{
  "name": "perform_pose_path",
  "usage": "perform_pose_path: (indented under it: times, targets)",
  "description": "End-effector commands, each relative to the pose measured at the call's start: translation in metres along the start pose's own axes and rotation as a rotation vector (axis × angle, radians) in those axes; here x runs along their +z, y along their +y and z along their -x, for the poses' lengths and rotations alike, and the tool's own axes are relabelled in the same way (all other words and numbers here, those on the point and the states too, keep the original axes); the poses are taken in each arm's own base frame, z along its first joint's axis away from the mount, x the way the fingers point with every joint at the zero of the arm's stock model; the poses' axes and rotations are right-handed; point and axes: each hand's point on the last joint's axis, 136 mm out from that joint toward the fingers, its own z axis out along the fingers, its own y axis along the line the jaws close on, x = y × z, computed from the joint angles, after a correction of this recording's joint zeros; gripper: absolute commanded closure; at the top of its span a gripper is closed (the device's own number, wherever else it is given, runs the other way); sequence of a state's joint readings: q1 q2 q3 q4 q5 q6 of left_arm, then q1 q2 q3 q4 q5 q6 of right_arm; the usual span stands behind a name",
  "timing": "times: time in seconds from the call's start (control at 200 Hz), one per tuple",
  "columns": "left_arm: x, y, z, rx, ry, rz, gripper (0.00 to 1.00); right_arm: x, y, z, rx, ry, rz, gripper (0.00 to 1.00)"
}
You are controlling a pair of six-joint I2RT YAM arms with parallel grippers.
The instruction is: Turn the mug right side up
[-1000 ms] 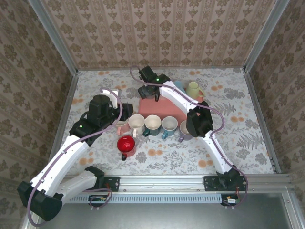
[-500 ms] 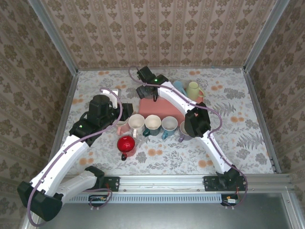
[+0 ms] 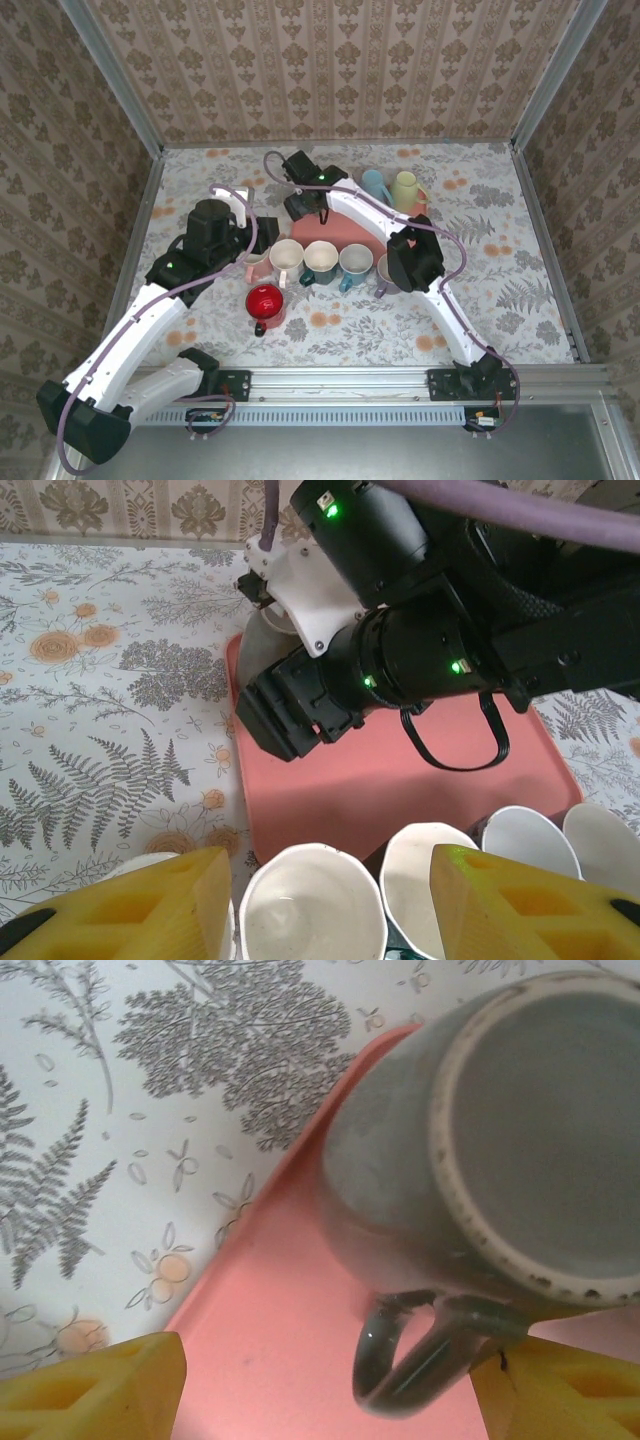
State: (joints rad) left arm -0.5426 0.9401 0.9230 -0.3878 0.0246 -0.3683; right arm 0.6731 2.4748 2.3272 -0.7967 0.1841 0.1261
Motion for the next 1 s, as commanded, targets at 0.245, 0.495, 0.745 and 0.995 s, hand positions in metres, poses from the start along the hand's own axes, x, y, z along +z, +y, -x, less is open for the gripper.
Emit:
perform_pose_path:
  times: [0.245,0.495,0.745,0.995]
  targets:
    - [-0.004,-0.001,0.006,0.024,-0.039,0.002,0.44,-0.011,-0.031,0.014,0.207,-0.032,-0.047,0.27]
    - [-0.004,0.0,0.006,0.028,-0.041,0.007,0.44,0.004,-0.033,0.011,0.273,-0.006,-0.032,0.33]
    - [-0.005,0.0,0.006,0.028,-0.044,0.009,0.44,0.015,-0.033,0.003,0.29,0.023,-0.024,0.35]
    - [-0.005,0.0,0.006,0.028,-0.046,0.01,0.44,0.022,-0.033,-0.008,0.289,0.059,-0.039,0.4]
